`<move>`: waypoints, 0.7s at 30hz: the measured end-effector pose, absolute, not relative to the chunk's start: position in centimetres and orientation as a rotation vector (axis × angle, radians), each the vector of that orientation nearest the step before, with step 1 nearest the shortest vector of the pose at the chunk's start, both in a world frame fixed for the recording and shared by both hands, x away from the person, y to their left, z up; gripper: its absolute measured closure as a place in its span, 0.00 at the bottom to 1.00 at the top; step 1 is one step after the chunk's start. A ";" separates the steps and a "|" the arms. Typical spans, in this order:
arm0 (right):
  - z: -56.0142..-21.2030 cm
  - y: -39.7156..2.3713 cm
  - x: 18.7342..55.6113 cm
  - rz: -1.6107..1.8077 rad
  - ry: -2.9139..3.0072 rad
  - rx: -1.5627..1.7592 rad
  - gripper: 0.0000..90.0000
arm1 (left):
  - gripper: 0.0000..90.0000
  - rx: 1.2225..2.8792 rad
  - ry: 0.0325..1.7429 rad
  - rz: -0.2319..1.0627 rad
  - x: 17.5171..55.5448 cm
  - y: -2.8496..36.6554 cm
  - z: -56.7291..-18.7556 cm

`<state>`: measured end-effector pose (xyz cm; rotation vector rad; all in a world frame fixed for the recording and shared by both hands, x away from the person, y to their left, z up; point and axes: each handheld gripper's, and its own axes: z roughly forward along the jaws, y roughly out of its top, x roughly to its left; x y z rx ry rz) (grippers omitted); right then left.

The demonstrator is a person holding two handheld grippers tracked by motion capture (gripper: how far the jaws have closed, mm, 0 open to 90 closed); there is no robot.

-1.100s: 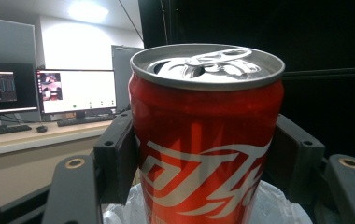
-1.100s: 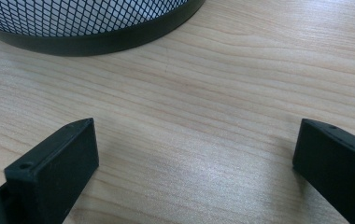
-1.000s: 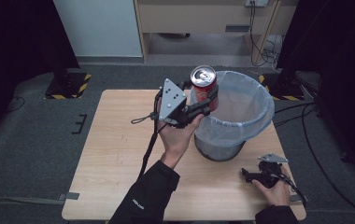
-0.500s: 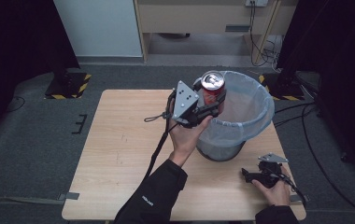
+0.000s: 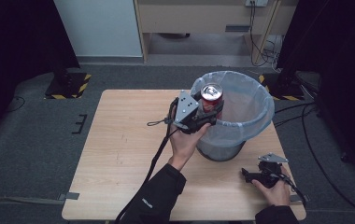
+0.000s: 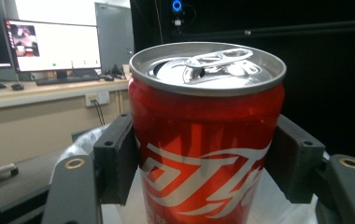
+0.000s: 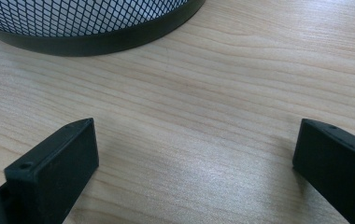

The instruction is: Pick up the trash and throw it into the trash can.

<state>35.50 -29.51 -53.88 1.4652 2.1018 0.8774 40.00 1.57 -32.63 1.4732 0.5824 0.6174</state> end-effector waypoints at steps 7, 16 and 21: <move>-53.9 -29.5 35.5 0.875 2.106 1.462 0.00 | 0.37 1.515 0.587 0.594 39.9 1.7 -33.8; -53.9 -29.5 35.5 0.874 2.105 1.461 0.00 | 0.34 1.488 0.567 0.569 38.3 3.5 -33.6; -53.9 -29.5 35.5 0.874 2.107 1.464 0.00 | 0.33 1.491 0.563 0.581 37.1 5.4 -33.7</move>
